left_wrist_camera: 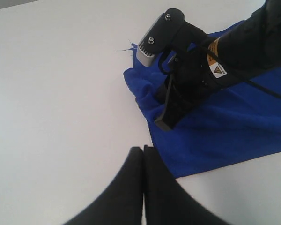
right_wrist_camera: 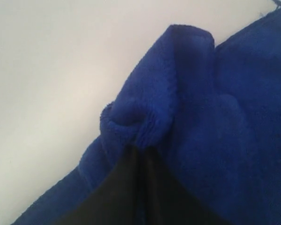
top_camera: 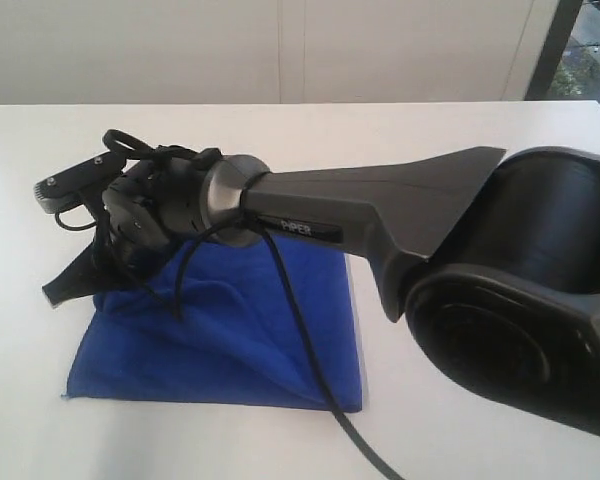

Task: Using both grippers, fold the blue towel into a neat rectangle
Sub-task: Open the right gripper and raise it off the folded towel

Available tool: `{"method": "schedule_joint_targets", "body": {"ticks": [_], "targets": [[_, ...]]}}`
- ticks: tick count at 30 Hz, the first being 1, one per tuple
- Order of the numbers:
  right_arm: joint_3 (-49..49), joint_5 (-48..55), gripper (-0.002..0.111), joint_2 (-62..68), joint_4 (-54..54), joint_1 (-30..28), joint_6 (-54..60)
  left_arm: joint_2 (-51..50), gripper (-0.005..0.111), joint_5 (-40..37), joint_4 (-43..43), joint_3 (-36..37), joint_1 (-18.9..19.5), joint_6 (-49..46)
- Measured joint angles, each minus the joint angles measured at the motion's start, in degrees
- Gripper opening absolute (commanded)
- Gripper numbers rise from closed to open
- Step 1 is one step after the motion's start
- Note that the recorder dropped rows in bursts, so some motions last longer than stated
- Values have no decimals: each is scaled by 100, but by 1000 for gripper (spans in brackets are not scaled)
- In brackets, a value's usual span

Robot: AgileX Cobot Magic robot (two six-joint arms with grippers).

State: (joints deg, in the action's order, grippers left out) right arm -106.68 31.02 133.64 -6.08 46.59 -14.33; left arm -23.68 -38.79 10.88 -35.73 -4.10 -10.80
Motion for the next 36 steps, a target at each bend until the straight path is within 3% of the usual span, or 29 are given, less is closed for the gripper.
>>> {"method": "schedule_joint_targets", "body": {"ticks": [13,19,23,29,36], "targets": [[0,271,46,-147,0,0,-51,0,0,0,0,0,0,0],[0,1070,48,-864,0,-87,-60,0,0,0,0,0,0,0],[0,1369,40,-1238,0,-454,231,0,0,0,0,0,0,0],[157,1665,3,-1195,-13,-1289,771,0,0,0,0,0,0,0],[391,1125,0,-318,-22,-2390,1217,0,0,0,0,0,0,0]]}}
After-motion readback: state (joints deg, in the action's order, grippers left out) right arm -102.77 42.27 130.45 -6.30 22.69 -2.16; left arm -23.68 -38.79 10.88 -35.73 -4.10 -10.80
